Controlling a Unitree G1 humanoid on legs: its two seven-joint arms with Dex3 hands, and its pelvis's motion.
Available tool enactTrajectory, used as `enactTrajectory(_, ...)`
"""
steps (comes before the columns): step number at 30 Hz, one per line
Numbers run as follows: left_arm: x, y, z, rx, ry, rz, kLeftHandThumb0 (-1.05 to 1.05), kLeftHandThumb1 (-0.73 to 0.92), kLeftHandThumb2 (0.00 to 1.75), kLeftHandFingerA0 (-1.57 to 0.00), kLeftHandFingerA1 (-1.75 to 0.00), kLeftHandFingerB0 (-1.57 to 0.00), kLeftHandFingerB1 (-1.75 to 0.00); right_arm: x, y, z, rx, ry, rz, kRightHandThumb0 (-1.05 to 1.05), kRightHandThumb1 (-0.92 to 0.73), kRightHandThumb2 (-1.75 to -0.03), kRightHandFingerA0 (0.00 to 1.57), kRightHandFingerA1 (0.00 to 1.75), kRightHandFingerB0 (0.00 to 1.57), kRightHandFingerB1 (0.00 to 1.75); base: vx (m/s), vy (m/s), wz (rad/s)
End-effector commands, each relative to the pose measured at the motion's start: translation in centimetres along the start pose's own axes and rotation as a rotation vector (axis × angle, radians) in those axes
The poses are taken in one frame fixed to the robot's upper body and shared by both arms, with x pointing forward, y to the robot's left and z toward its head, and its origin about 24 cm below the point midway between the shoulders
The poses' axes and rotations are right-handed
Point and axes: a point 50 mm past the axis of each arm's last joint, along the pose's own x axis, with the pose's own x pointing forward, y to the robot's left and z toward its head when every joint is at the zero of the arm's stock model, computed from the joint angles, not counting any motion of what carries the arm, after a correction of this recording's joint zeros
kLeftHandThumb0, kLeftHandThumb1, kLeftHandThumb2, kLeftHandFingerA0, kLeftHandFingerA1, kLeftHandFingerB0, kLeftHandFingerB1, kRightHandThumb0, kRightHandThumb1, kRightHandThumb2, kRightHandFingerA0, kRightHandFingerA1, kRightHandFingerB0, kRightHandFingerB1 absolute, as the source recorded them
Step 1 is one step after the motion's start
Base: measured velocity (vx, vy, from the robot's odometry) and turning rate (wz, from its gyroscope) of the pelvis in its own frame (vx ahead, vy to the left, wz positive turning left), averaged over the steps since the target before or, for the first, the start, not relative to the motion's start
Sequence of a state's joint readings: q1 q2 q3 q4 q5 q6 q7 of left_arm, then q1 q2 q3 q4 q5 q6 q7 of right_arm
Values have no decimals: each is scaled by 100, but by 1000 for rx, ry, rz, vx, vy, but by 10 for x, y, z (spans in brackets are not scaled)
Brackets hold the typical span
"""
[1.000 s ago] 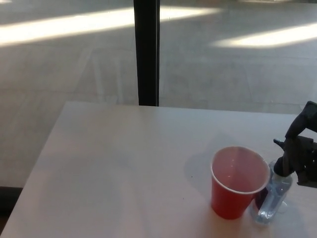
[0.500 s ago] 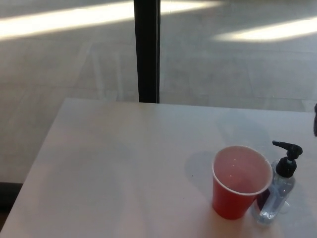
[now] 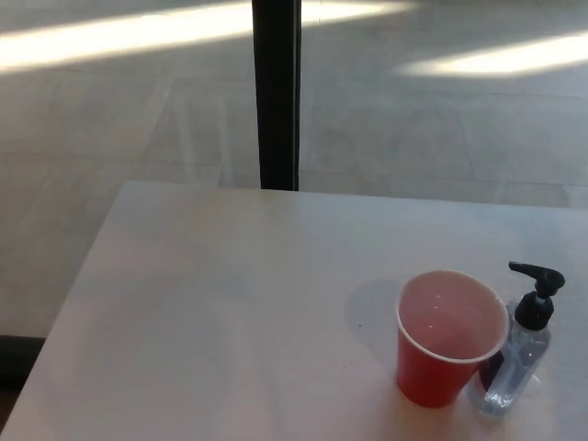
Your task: The robot uses its right hand fist to press the hand soap kept in the middle of the table to get liquid hand soap out
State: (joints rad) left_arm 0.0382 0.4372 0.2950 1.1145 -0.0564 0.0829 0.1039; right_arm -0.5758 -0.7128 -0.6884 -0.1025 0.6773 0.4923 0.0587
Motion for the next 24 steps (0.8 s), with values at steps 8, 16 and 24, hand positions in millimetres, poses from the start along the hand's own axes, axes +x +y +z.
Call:
enactTrajectory(8,1,13,7,-5,-13,46,-28,53,93,-67,-85,-48,-75,-79,-143,-24,-330,137,-679,-28,-59,-101,121,133,73,82,0,0,0)
enactTrajectory(16,2,12,10,-12,-21,47,-25,48,100,-72,-87,-50,-76,-179,-185,-92,-251,363,-1059,-28,-73,-62,91,112,50,50,-9,-2,1)
enactTrajectory(24,2,12,13,-17,-29,52,-26,49,98,-76,-89,-57,-79,-249,-185,-151,-168,633,-1303,-15,-74,-71,86,103,44,57,0,0,0)
